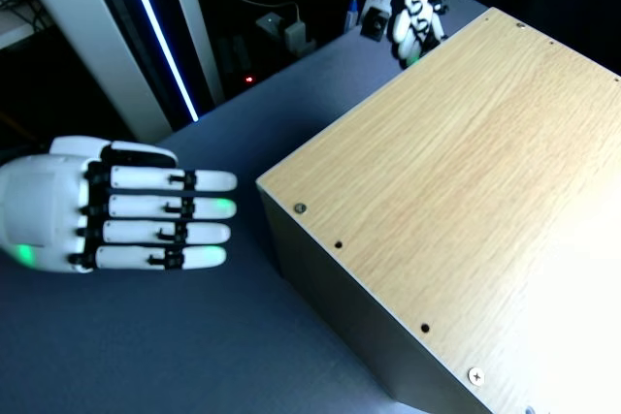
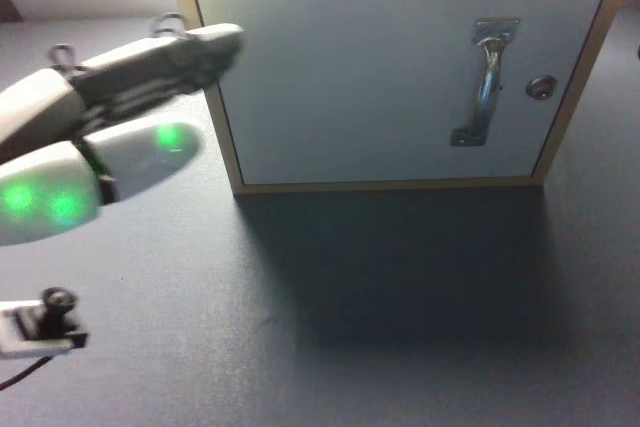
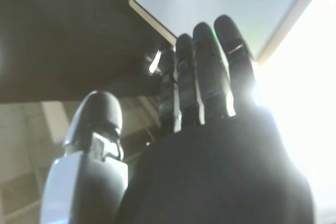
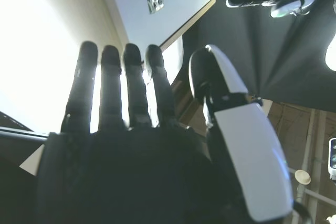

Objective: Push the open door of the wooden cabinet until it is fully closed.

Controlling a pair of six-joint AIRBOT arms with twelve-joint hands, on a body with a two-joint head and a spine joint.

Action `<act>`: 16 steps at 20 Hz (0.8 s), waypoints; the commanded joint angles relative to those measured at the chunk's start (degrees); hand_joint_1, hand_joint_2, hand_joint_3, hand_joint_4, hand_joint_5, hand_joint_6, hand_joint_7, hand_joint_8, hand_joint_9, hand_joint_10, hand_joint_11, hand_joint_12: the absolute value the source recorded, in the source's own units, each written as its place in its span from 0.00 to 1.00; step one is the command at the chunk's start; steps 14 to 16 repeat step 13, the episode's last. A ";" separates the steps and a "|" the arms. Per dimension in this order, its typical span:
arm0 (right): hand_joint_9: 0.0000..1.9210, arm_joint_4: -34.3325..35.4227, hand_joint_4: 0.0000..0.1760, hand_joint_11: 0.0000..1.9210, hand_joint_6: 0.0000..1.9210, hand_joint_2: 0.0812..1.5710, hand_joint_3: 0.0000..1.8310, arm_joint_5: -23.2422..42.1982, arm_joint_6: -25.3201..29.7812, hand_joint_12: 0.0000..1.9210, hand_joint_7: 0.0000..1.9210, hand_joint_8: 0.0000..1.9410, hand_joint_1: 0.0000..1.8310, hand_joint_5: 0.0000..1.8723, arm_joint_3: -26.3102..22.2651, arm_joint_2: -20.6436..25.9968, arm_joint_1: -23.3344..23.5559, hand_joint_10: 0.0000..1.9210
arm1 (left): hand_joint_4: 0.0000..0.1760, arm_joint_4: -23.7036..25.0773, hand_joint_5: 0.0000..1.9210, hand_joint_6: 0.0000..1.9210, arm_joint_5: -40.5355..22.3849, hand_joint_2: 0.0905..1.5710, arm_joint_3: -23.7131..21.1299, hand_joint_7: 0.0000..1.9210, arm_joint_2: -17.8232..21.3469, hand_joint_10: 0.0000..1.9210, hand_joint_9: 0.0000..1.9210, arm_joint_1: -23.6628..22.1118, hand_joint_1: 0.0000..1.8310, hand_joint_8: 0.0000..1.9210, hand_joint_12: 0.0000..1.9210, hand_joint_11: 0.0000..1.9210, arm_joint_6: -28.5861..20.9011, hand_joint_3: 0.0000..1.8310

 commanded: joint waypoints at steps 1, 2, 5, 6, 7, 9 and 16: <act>0.11 1.72 0.00 0.00 0.00 0.95 0.00 8.13 0.40 0.32 0.13 0.00 0.34 0.15 -0.07 0.48 0.26 0.00 | 0.00 -2.24 0.16 0.01 -10.95 0.88 -0.52 0.15 0.86 0.01 0.11 0.57 0.17 0.01 0.11 0.05 -0.34 0.00; 0.11 1.93 0.00 0.00 0.00 0.95 0.00 8.25 0.40 0.32 0.13 0.00 0.34 0.15 -0.01 0.51 0.26 0.00 | 0.00 -3.46 0.16 0.01 -12.65 0.88 -1.05 0.15 1.26 0.01 0.11 2.06 0.17 0.01 0.11 0.05 -0.34 0.00; 0.09 2.64 0.00 0.00 0.00 0.96 0.00 8.58 0.39 0.26 0.11 0.00 0.32 0.14 0.03 0.51 0.26 0.00 | 0.00 -6.80 0.14 0.00 -16.74 0.89 -1.82 0.13 1.82 0.00 0.11 5.38 0.17 0.00 0.10 0.04 -0.34 0.00; 0.09 2.65 0.00 0.00 0.00 0.96 0.00 8.62 0.39 0.28 0.12 0.00 0.34 0.14 -0.02 0.51 0.26 0.00 | 0.00 -7.51 0.13 0.00 -17.35 0.89 -2.02 0.13 2.03 0.00 0.09 6.21 0.12 0.00 0.09 0.03 -0.34 0.00; 0.10 2.65 0.00 0.00 0.00 0.96 0.00 8.65 0.39 0.30 0.13 0.00 0.34 0.14 -0.08 0.51 0.26 0.01 | 0.00 -8.32 0.13 0.00 -18.22 0.88 -2.41 0.11 2.43 0.00 0.07 7.33 0.10 0.00 0.06 0.01 -0.34 0.00; 0.09 2.65 0.00 0.00 0.00 0.95 0.00 8.75 0.39 0.24 0.12 0.00 0.36 0.14 -0.07 0.53 0.26 0.00 | 0.00 -9.18 0.11 0.00 -19.20 0.85 -2.76 0.09 2.79 0.00 0.07 8.59 0.01 0.00 0.05 0.02 -0.34 0.00; 0.12 2.65 0.00 0.00 0.00 0.94 0.00 9.69 0.39 0.27 0.13 0.00 0.36 0.14 -0.22 0.58 0.26 0.01 | 0.05 -10.84 0.05 0.00 -20.17 0.72 -2.75 0.03 2.60 0.00 0.01 9.50 0.04 0.00 0.00 0.00 -0.34 0.00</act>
